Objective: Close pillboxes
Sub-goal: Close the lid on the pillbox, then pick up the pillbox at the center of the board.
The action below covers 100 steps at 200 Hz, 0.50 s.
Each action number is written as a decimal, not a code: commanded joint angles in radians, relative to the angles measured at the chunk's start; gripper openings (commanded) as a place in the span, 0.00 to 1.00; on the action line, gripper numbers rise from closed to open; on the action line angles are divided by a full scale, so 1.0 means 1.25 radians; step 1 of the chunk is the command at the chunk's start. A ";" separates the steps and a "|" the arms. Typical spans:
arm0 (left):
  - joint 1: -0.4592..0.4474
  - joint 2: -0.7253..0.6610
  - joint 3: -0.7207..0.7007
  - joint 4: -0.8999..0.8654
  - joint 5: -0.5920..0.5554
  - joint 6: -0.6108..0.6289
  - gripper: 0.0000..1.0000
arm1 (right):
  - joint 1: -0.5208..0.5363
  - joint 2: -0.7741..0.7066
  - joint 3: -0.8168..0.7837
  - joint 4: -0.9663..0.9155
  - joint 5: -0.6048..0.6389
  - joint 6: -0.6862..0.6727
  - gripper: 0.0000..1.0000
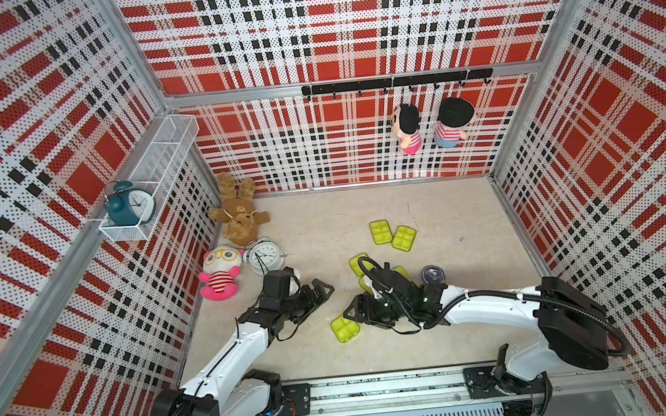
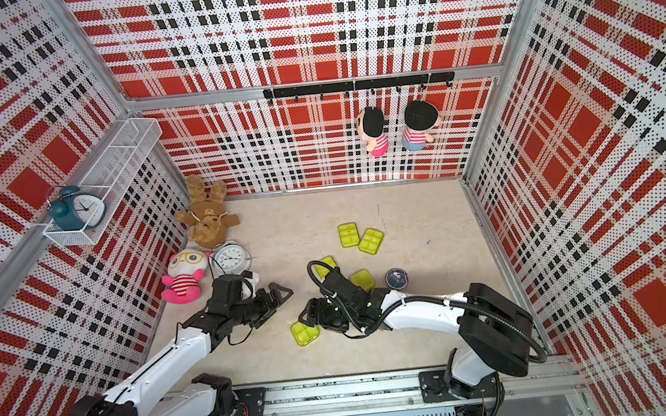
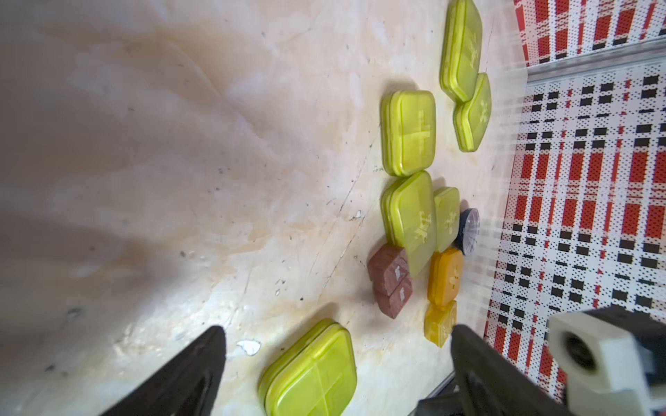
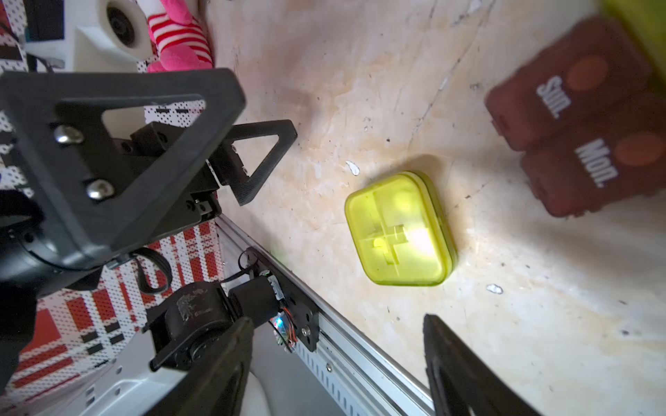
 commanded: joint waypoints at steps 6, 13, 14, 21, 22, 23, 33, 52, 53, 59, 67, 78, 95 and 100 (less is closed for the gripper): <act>0.005 -0.029 0.011 -0.117 -0.034 -0.008 0.98 | -0.013 0.020 0.056 -0.156 -0.005 -0.143 0.77; 0.004 -0.039 0.002 -0.120 -0.028 -0.021 0.98 | -0.017 0.033 0.067 -0.163 -0.015 -0.162 0.77; 0.005 -0.040 0.001 -0.120 -0.027 -0.025 0.98 | -0.018 0.035 0.068 -0.164 -0.016 -0.165 0.77; 0.002 -0.051 -0.013 -0.119 -0.018 -0.044 0.98 | -0.022 0.049 0.078 -0.170 -0.023 -0.181 0.76; 0.002 -0.052 -0.015 -0.118 -0.016 -0.047 0.98 | -0.023 0.050 0.080 -0.171 -0.024 -0.184 0.76; 0.002 -0.053 -0.016 -0.117 -0.015 -0.049 0.98 | -0.023 0.053 0.081 -0.173 -0.025 -0.185 0.76; 0.000 -0.067 -0.031 -0.113 -0.003 -0.064 0.98 | -0.032 0.074 0.096 -0.183 -0.035 -0.207 0.76; -0.010 -0.092 -0.059 -0.098 0.011 -0.083 0.98 | -0.048 0.107 0.115 -0.186 -0.053 -0.238 0.76; -0.010 -0.093 -0.060 -0.098 0.012 -0.084 0.98 | -0.048 0.108 0.115 -0.186 -0.053 -0.240 0.76; -0.017 -0.098 -0.069 -0.091 0.018 -0.092 0.98 | -0.053 0.116 0.117 -0.183 -0.059 -0.246 0.75; -0.025 -0.103 -0.081 -0.083 0.022 -0.102 0.98 | -0.058 0.127 0.121 -0.174 -0.068 -0.254 0.75; -0.044 -0.105 -0.098 -0.063 0.026 -0.121 0.98 | -0.065 0.142 0.127 -0.168 -0.077 -0.261 0.74; -0.081 -0.112 -0.129 -0.019 0.026 -0.167 1.00 | -0.069 0.166 0.138 -0.160 -0.093 -0.272 0.74; -0.093 -0.113 -0.137 -0.007 0.026 -0.181 1.00 | -0.069 0.174 0.141 -0.156 -0.098 -0.273 0.73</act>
